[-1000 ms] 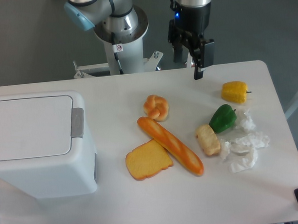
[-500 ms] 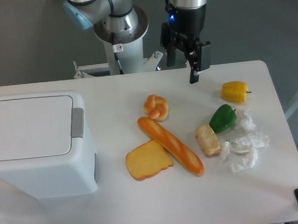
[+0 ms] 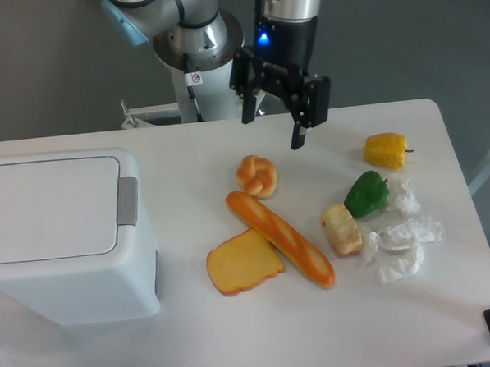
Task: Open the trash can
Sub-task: 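Lower the gripper past the braided roll toward the trash can lid edge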
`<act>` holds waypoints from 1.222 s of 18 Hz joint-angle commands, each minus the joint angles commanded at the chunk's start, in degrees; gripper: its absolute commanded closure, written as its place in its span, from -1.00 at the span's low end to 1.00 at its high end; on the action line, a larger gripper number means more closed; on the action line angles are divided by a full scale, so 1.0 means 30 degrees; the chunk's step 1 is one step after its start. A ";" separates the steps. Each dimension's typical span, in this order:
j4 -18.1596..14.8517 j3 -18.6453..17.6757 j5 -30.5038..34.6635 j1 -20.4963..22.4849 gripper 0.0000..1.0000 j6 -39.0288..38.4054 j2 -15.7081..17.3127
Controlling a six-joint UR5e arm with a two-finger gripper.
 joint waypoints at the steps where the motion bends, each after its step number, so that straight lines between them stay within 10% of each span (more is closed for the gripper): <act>1: 0.0029 0.0030 -0.0441 -0.0029 -1.00 -0.0529 0.0000; 22: 0.0877 0.0147 -0.0650 -0.1114 -1.00 -0.6420 -0.0439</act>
